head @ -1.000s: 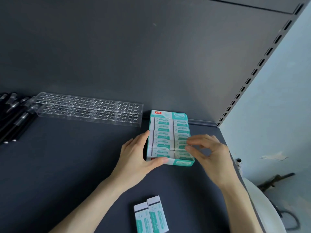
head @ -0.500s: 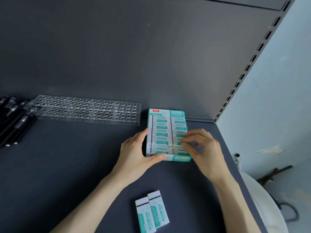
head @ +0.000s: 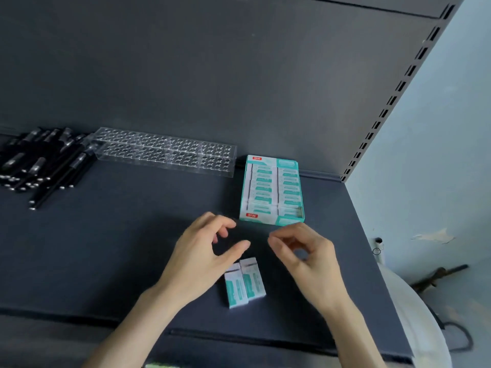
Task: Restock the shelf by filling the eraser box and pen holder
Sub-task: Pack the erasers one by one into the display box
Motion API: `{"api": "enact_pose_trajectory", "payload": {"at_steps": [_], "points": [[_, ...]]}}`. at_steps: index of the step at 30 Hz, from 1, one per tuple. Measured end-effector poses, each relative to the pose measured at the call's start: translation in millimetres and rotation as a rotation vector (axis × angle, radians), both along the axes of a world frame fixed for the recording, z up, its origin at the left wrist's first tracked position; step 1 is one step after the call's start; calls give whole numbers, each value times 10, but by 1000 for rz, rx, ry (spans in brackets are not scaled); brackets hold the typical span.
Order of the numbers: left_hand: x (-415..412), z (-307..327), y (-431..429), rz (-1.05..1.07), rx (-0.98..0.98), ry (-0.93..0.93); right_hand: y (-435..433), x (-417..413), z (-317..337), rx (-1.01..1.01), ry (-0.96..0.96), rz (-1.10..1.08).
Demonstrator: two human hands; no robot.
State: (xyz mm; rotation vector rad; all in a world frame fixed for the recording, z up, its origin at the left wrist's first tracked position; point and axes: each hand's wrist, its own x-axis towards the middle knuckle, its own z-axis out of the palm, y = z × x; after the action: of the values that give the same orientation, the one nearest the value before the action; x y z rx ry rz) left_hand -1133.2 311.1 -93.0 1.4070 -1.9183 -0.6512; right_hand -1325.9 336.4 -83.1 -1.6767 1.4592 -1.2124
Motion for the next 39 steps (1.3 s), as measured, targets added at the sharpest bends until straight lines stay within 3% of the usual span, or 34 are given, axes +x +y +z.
{"api": "enact_pose_trajectory", "payload": {"at_steps": [3, 10, 14, 18, 26, 35, 39], "points": [[90, -88, 242, -29, 1, -47, 128, 88, -107, 36, 88, 60], [199, -118, 447, -136, 4, -113, 217, 184, -230, 54, 506, 117], [225, -67, 479, -148, 72, 35, 269, 195, -207, 63, 337, 80], [219, -29, 522, -125, 202, 313, 350, 234, -144, 103, 3, 68], [-92, 114, 216, -116, 463, 698, 239, 155, -61, 85, -233, 28], [-352, 244, -214, -151, 430, 631, -183, -21, 38, 51, -407, 91], [-367, 264, -384, -15, 353, 568, -399, -89, 62, 37, -322, 98]]}}
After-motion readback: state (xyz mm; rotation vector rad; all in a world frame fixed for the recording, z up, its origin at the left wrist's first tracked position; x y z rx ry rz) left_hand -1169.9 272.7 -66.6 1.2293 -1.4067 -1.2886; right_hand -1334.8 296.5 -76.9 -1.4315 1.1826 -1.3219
